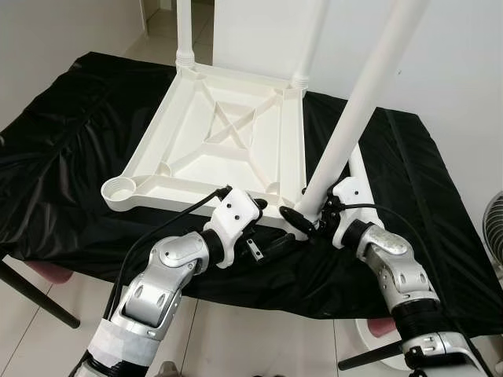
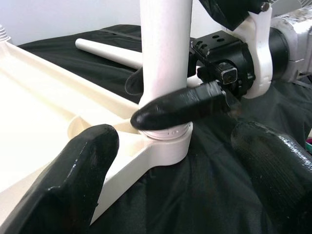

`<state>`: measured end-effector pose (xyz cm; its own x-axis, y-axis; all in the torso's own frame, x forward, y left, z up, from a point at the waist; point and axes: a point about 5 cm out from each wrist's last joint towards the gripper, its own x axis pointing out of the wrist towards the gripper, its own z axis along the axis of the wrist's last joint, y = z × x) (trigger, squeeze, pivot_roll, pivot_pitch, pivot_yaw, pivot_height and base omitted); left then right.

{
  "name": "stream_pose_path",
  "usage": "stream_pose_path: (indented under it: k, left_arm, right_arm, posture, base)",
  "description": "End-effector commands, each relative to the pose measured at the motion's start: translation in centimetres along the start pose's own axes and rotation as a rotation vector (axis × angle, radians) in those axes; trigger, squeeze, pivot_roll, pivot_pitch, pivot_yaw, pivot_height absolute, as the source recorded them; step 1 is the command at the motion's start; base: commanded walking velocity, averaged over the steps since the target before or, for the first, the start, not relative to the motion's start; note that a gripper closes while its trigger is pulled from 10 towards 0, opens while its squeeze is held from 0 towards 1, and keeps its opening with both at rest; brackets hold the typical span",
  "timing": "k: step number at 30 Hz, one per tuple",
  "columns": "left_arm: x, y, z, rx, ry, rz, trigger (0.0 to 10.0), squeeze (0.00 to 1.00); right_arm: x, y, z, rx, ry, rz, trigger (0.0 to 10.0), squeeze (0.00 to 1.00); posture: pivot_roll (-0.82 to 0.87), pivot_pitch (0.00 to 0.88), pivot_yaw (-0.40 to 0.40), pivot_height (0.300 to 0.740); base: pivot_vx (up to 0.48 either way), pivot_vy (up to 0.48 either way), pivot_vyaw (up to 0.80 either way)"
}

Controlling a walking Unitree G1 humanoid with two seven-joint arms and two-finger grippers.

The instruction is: Building children table

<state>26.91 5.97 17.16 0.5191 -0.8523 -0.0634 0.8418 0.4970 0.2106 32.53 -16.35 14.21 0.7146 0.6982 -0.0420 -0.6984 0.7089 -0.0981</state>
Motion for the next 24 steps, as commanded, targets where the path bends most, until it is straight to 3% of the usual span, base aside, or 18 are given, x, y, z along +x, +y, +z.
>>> stream_pose_path:
  k: [1,13,15,22,24]
  left_arm:
    - [0.0,-0.1,0.0,-0.001,0.005,0.041,10.0,0.00]
    - [0.1,-0.3,0.0,-0.003,0.003,0.038,10.0,0.00]
    - [0.2,-0.4,-0.1,-0.004,0.003,0.036,10.0,0.00]
    - [0.2,-0.5,-0.1,-0.004,0.003,0.030,10.0,0.00]
    - [0.3,-0.5,-0.1,-0.003,0.003,0.024,10.0,0.00]
  right_arm:
    - [-0.1,0.0,-0.5,0.021,0.000,0.031,0.0,0.00]
    - [0.1,0.4,-1.2,0.111,-0.028,-0.055,0.0,0.00]
    - [0.3,1.2,-2.2,0.111,0.023,-0.140,0.0,0.00]
    - [0.6,2.0,-2.7,0.122,0.034,-0.229,0.0,0.00]
    - [0.9,2.3,-2.8,0.151,0.039,-0.310,0.0,0.00]
  posture:
    - [0.15,0.064,-0.097,0.740]
    - [0.15,0.053,-0.109,0.740]
    - [0.15,0.047,-0.111,0.740]
    - [0.14,0.045,-0.110,0.740]
    - [0.14,0.040,-0.108,0.740]
  base:
    - [0.000,0.000,0.00]
    - [0.000,0.000,0.00]
    - [0.000,0.000,0.00]
    - [0.000,0.000,0.00]
    - [0.000,0.000,0.00]
